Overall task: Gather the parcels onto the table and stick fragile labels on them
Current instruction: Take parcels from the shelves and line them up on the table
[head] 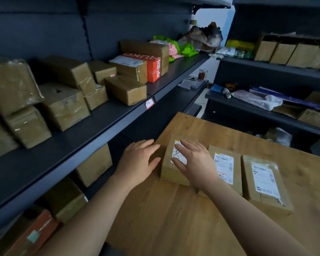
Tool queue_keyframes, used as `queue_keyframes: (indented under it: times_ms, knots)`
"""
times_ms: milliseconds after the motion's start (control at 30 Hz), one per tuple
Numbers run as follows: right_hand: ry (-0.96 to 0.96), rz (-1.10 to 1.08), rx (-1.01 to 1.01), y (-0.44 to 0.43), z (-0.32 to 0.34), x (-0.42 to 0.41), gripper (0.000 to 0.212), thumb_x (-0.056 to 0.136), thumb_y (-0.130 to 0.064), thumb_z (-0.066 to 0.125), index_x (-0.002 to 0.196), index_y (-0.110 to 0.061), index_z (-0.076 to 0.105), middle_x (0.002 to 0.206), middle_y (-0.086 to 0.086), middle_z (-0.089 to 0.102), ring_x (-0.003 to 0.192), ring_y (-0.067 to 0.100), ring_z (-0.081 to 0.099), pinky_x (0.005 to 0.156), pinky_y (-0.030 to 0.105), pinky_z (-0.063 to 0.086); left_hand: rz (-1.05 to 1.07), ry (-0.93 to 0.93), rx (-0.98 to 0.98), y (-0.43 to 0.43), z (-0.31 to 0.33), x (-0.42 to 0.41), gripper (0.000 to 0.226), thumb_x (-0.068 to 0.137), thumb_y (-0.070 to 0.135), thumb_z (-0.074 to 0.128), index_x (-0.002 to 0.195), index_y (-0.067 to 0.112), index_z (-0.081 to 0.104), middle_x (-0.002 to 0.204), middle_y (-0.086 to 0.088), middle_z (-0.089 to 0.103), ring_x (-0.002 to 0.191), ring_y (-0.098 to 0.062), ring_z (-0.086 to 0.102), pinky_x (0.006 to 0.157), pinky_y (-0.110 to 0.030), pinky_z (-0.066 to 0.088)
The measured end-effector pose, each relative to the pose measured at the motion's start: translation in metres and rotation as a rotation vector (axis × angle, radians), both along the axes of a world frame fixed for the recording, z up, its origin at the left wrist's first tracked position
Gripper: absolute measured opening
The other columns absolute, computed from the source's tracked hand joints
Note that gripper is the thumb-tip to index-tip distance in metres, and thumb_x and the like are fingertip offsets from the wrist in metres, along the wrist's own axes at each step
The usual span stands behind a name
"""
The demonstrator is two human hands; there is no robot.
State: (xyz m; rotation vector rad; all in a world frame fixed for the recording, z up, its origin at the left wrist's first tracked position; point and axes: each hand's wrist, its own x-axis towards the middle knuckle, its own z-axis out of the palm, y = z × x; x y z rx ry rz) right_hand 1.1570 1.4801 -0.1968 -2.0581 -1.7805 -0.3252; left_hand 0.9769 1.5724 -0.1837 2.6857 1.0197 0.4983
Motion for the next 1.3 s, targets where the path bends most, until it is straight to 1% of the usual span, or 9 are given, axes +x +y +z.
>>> queue_keyframes:
  times_ms: [167,267,433,533,667,800,1033,1167,1300]
  knots:
    - [-0.024,0.175,0.085,-0.033,0.014,-0.019,0.040,0.082,-0.036,0.071,0.117,-0.016,0.067,0.121,0.009,0.066,0.116,0.027,0.060,0.101,0.046,0.044,0.132,-0.052,0.118,-0.061,0.016,-0.030,0.043,0.094,0.038,0.051,0.136,0.025,0.051,0.140,0.004,0.050,0.129,-0.015,0.043,0.109,-0.036,0.033]
    - [-0.008,0.297,0.138,-0.057,0.018,-0.034,0.041,0.078,-0.034,0.076,0.114,-0.015,0.068,0.119,0.008,0.067,0.112,0.026,0.062,0.100,0.044,0.044,0.237,-0.058,0.188,-0.106,0.019,-0.051,0.041,0.092,0.035,0.056,0.131,0.022,0.057,0.135,0.000,0.054,0.124,-0.020,0.049,0.105,-0.036,0.035]
    - [-0.016,0.497,0.107,-0.092,0.024,-0.079,0.042,0.087,-0.042,0.058,0.122,-0.020,0.064,0.128,0.005,0.062,0.122,0.022,0.056,0.106,0.041,0.038,0.446,-0.025,0.267,-0.180,0.022,-0.105,0.036,0.087,0.031,0.065,0.121,0.020,0.064,0.125,-0.004,0.062,0.112,-0.026,0.058,0.097,-0.043,0.044]
    - [0.016,0.646,0.150,-0.109,0.029,-0.120,0.040,0.086,-0.039,0.062,0.118,-0.016,0.066,0.123,0.006,0.064,0.118,0.024,0.058,0.104,0.041,0.039,0.585,-0.009,0.302,-0.226,0.028,-0.151,0.034,0.084,0.030,0.066,0.117,0.019,0.066,0.121,-0.005,0.064,0.109,-0.028,0.060,0.093,-0.044,0.046]
    - [0.074,0.842,0.196,-0.129,0.034,-0.191,0.038,0.084,-0.036,0.067,0.116,-0.016,0.068,0.123,0.007,0.065,0.116,0.024,0.059,0.104,0.041,0.041,0.801,0.040,0.344,-0.288,0.039,-0.216,0.035,0.082,0.032,0.067,0.116,0.020,0.067,0.120,-0.003,0.064,0.108,-0.026,0.060,0.093,-0.041,0.046]
    - [0.120,1.027,0.217,-0.159,0.041,-0.272,0.042,0.086,-0.043,0.056,0.115,-0.015,0.069,0.123,0.009,0.065,0.116,0.025,0.060,0.104,0.044,0.043,0.990,0.055,0.374,-0.353,0.049,-0.276,0.036,0.082,0.030,0.070,0.116,0.019,0.067,0.120,-0.003,0.064,0.109,-0.026,0.059,0.096,-0.042,0.045]
    - [0.118,1.293,0.309,-0.234,0.061,-0.415,0.037,0.079,-0.034,0.068,0.110,-0.012,0.070,0.115,0.012,0.068,0.107,0.030,0.064,0.097,0.050,0.047,1.246,0.071,0.379,-0.468,0.057,-0.384,0.037,0.083,0.034,0.063,0.116,0.019,0.067,0.120,-0.003,0.064,0.107,-0.026,0.060,0.093,-0.044,0.048]
    - [0.099,1.405,0.251,-0.289,0.068,-0.500,0.044,0.087,-0.045,0.048,0.115,-0.018,0.068,0.121,0.006,0.066,0.114,0.025,0.061,0.102,0.045,0.041,1.370,0.132,0.395,-0.545,0.064,-0.447,0.036,0.081,0.031,0.068,0.115,0.020,0.065,0.118,-0.003,0.065,0.106,-0.026,0.060,0.091,-0.043,0.049]
    - [0.163,1.570,0.211,-0.347,0.073,-0.586,0.041,0.087,-0.042,0.054,0.119,-0.019,0.064,0.124,0.004,0.064,0.116,0.025,0.057,0.103,0.042,0.041,1.530,0.208,0.382,-0.624,0.072,-0.507,0.034,0.080,0.032,0.071,0.111,0.020,0.068,0.117,-0.003,0.066,0.107,-0.026,0.061,0.092,-0.043,0.049]
